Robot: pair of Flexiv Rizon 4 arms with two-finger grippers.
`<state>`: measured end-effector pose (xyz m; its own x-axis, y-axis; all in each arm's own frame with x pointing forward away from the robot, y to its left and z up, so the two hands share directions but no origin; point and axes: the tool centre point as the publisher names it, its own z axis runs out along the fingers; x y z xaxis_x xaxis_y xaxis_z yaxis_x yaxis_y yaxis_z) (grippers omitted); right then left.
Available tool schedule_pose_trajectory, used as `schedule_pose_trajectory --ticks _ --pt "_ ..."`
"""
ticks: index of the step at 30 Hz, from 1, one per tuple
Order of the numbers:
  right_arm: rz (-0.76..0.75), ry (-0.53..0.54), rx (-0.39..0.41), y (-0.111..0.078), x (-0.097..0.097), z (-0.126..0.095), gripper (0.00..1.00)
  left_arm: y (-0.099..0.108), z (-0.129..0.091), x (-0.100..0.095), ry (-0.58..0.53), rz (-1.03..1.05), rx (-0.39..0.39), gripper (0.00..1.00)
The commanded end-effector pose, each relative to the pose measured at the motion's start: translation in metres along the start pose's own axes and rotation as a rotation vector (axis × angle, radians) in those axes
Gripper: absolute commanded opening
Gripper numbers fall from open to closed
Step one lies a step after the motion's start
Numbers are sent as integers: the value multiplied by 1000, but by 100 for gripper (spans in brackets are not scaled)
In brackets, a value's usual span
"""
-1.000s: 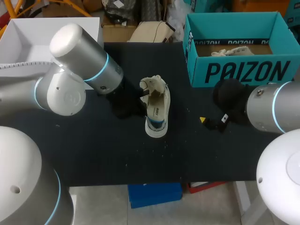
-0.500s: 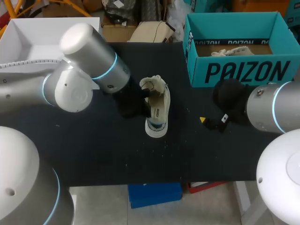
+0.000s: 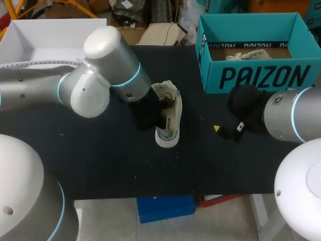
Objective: Take the shoe out of the shoebox, open the shoe tongue, remove and reinsert the insole, then place the shoe into the shoebox
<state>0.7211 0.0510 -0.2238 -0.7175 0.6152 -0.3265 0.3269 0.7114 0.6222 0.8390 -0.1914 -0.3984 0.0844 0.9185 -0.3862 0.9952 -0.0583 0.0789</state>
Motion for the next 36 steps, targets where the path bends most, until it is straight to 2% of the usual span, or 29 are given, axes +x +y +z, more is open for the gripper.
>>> schedule_pose_trajectory --ticks 1,11,17,27,36 --pt "1 -1 -2 -1 1 0 100 3 6 -5 19 -2 -2 0" --pt "1 -1 -2 -1 1 0 100 5 -24 -7 12 7 -25 0" --pt "1 -1 -2 -1 1 0 100 1 -38 -8 77 39 -19 0" --pt "1 -1 -2 -1 1 0 100 -6 -26 -7 135 60 12 0" --pt "1 -1 -2 -1 1 0 100 -7 -6 -8 165 73 39 0"
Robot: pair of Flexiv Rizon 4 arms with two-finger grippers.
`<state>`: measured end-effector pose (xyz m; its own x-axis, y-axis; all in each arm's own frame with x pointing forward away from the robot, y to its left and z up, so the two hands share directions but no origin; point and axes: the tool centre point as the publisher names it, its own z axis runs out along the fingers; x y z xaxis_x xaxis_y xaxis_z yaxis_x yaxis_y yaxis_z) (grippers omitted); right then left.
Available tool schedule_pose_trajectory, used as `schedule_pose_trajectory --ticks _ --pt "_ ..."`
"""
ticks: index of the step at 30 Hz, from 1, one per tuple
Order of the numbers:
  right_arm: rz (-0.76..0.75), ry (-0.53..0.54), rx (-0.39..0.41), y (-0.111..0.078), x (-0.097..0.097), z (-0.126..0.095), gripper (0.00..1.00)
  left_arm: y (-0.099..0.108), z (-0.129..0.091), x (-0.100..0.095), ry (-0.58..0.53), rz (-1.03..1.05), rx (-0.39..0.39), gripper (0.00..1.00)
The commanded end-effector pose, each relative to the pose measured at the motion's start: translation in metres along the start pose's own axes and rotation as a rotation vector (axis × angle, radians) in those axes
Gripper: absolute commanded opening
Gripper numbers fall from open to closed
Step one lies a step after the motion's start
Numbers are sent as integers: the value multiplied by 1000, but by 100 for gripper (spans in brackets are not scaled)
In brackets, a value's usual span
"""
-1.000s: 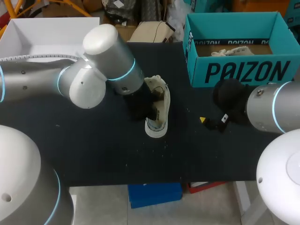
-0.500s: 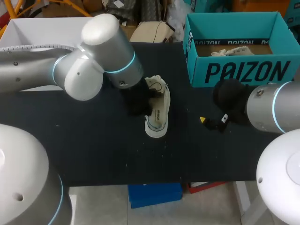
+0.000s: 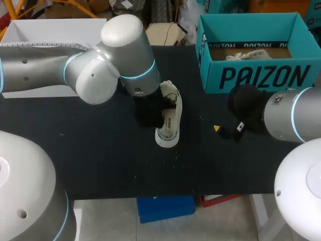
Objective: Take the shoe out of the shoebox, open the shoe tongue, remove and reinsert the insole, then place the shoe into the shoebox
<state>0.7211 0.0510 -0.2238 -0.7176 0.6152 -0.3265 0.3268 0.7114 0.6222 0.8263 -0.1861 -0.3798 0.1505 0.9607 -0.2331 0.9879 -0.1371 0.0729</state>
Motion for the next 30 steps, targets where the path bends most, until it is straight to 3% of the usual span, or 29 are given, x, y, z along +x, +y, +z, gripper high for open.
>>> schedule_pose_trajectory --ticks 1,18,26,30 --pt "1 -1 -2 -1 1 0 100 6 15 -7 9 -1 14 0" --pt "1 -1 -2 -1 1 0 100 7 41 -1 37 -24 58 0" --pt "1 -1 -2 -1 1 0 100 20 -8 9 -83 -130 16 0" --pt "1 -1 -2 -1 1 0 100 33 -40 23 -124 -217 -95 0"
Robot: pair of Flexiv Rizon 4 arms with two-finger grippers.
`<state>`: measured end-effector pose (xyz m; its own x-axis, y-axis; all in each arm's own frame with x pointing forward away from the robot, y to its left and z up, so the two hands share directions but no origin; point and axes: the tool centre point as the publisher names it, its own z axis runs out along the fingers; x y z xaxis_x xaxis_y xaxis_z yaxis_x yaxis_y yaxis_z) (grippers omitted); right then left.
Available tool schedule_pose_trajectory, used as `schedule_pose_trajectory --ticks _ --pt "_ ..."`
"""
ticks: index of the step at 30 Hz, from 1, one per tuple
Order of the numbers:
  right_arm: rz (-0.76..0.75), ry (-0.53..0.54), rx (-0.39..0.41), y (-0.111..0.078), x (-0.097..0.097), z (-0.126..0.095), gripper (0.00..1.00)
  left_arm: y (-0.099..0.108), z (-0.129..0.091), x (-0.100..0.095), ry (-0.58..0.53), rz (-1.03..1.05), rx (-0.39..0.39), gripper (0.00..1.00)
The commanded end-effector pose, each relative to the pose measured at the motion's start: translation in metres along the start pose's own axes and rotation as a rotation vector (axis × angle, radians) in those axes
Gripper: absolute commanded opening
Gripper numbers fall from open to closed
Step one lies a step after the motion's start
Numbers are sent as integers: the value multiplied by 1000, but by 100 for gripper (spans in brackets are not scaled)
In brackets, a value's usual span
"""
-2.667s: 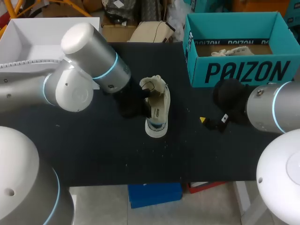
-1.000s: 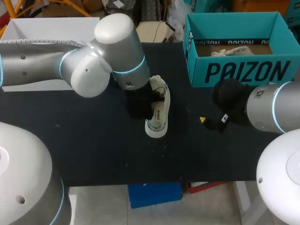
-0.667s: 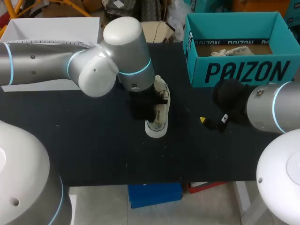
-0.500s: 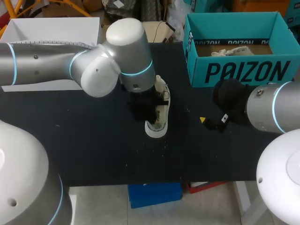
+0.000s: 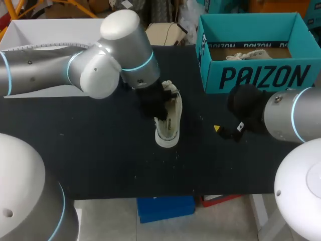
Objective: Take the shoe out of the shoebox, open the shoe tongue, remove and reinsert the insole, then place the shoe into the shoebox
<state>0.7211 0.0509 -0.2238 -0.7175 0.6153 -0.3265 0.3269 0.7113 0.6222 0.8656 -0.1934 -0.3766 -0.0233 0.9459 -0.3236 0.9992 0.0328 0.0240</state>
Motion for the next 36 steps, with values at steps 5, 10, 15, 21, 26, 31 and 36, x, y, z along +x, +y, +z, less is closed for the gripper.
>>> schedule_pose_trajectory --ticks 5,10,15,21,26,31,36 --pt "1 -1 -2 -1 1 0 100 21 -81 30 -137 -136 -247 0" --pt "1 -1 -2 -1 1 0 100 41 -108 41 -185 -224 -374 0" --pt "1 -1 -2 -1 1 0 100 66 -119 54 -182 -286 -451 0" --pt "1 -1 -2 -1 1 0 100 98 -117 58 -172 -325 -457 0" --pt "1 -1 -2 -1 1 0 100 117 -106 53 -183 -335 -432 0" --pt "1 -1 -2 -1 1 0 100 128 -88 47 -175 -327 -404 0" --pt "1 -1 -2 -1 1 0 100 131 -72 40 -209 -337 -351 0"
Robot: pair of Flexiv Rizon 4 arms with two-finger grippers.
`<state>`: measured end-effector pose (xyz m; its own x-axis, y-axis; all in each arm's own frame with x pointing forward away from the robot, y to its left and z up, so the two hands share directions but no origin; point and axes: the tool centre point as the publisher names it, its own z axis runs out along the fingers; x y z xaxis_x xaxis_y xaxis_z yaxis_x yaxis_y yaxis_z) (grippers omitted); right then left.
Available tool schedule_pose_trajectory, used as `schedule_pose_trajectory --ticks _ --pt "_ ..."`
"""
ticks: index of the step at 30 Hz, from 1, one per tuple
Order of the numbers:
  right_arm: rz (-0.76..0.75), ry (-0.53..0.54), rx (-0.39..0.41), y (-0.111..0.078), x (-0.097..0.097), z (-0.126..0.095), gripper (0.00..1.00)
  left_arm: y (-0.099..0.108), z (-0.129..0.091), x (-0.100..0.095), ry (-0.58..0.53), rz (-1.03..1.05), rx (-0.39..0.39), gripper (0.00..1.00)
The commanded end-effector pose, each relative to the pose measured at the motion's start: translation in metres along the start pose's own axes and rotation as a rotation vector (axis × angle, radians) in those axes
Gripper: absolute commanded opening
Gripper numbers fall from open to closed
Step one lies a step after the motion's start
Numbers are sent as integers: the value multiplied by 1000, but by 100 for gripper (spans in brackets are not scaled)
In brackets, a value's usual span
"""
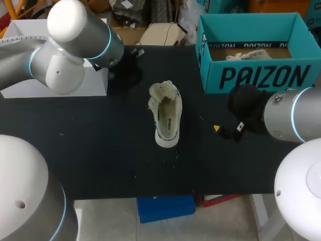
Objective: Take the shoe out of the shoebox, open the shoe tongue, remove and reinsert the insole, then place the shoe into the shoebox
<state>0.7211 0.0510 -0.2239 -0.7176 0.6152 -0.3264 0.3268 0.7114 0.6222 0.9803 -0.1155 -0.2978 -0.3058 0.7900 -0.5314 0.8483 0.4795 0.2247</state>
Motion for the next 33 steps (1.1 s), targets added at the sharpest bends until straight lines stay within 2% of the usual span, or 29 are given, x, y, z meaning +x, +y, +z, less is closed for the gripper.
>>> schedule_pose_trajectory --ticks 1,16,22,27,33 --pt "1 -1 -2 -1 1 0 100 -3 27 -5 -28 -2 55 0" --pt "1 -1 -2 -1 1 0 100 -84 13 -5 -105 13 226 0" --pt "1 -1 -2 -1 1 0 100 -110 9 1 -88 38 266 0" --pt "1 -1 -2 -1 1 0 100 -110 -4 4 -79 60 265 0" --pt "1 -1 -2 -1 1 0 100 -82 -33 -9 -119 83 185 0"
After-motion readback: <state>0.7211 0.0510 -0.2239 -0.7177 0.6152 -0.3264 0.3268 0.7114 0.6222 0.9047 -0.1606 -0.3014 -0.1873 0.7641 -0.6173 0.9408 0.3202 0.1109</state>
